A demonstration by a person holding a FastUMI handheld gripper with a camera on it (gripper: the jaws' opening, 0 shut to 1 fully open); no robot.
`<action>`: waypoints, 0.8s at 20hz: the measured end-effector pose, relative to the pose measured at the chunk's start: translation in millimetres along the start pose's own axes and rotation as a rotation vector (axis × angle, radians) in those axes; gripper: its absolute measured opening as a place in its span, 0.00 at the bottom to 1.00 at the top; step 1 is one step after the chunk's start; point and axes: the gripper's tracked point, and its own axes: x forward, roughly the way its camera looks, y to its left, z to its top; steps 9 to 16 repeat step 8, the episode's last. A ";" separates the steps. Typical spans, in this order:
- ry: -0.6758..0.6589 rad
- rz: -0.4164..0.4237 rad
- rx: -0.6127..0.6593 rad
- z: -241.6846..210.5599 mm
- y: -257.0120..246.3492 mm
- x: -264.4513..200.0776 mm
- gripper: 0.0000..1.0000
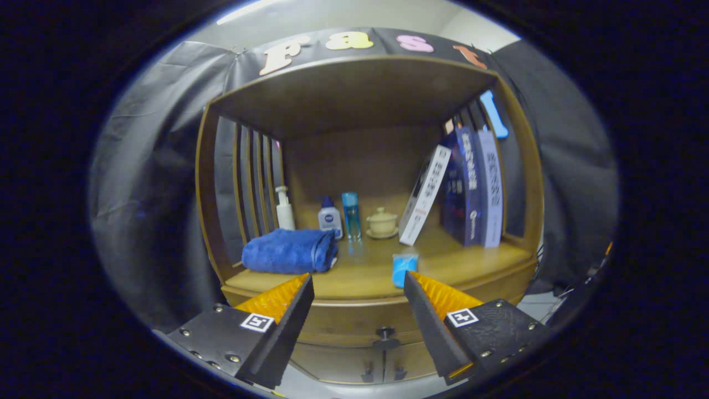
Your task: Pull open the drawer, take out the items inside it, and place them on the countertop above the cabinet.
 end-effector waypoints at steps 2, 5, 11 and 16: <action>-0.046 -0.035 -0.024 29.9 -0.9 -24.0 0.98; -0.089 -0.093 -0.065 65.5 -14.6 -51.4 0.97; -0.112 -0.152 -0.098 93.1 -32.1 -77.2 0.97; -0.112 -0.152 -0.098 93.1 -32.1 -77.2 0.97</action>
